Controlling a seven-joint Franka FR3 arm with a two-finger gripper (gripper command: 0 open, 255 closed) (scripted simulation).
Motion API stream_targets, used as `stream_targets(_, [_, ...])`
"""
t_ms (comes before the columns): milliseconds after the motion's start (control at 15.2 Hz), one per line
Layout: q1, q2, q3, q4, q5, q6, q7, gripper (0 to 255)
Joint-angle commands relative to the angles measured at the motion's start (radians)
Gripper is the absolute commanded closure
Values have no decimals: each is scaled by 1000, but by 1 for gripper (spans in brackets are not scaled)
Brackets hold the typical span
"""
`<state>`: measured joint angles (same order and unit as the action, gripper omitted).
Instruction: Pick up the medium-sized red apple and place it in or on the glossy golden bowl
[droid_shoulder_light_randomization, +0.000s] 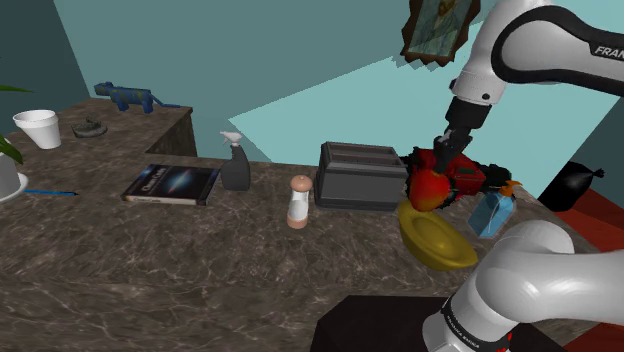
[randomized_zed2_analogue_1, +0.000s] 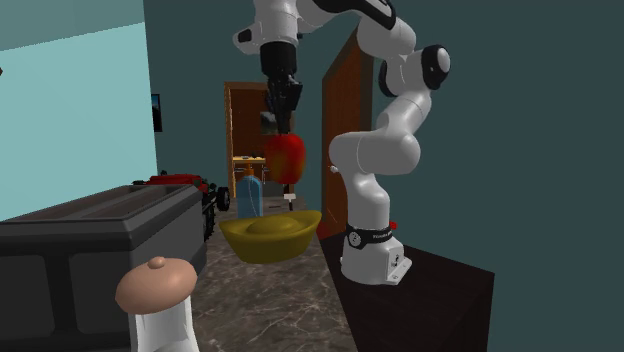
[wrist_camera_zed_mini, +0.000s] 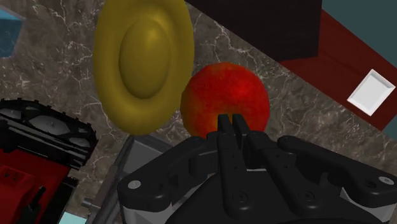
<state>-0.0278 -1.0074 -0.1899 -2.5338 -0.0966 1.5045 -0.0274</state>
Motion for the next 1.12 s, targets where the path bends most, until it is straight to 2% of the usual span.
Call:
stream_targets(0, [-19, 1, -52, 34, -46, -32, -54, 255])
stream_targets(396, [-51, 29, -185, 167, -159, -119, -199, 255])
stream_targets(1056, [-71, -18, -218, 12, -193, -11, -196, 255])
